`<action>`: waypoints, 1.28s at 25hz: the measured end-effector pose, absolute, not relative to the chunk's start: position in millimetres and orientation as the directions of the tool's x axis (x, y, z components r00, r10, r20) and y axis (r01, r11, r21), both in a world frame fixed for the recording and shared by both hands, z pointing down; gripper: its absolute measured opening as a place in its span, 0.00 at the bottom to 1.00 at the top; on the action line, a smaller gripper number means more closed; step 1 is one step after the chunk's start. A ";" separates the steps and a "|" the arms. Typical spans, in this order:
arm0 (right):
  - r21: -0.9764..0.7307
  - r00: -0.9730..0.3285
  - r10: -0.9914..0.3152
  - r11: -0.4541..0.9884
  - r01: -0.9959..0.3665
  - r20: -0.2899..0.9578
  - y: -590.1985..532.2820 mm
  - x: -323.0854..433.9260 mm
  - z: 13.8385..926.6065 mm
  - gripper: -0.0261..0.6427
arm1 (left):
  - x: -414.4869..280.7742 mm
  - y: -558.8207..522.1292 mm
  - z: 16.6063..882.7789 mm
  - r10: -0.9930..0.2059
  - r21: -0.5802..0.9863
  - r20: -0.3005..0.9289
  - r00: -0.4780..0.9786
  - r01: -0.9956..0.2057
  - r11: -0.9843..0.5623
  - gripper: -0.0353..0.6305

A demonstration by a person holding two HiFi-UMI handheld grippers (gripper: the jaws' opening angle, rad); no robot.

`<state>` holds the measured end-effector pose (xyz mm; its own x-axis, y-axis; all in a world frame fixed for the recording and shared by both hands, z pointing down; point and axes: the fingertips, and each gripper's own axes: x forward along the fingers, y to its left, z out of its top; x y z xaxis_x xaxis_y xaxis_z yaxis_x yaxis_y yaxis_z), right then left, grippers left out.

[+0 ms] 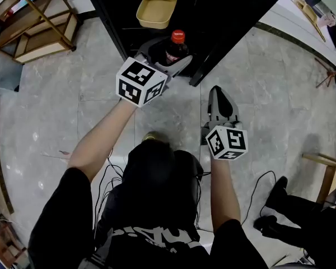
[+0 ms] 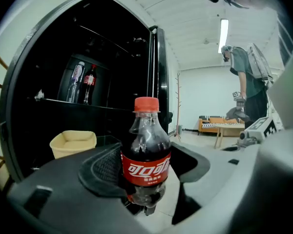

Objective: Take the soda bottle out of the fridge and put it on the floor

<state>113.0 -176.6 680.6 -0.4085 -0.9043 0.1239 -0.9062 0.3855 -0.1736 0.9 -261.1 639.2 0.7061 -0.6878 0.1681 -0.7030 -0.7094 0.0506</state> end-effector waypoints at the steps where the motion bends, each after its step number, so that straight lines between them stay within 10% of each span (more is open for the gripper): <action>1: -0.173 -0.411 -0.903 0.389 -0.905 0.120 -176.2 113.1 690.8 0.07 | 0.9 -259.1 647.5 -0.689 0.046 0.166 0.706 -0.703 -0.709 0.51; 32: -0.170 -0.423 -0.896 0.400 -0.900 0.132 -144.4 109.2 826.0 0.07 | 7.9 -210.7 798.7 -0.673 0.088 0.185 0.716 -0.694 -0.715 0.51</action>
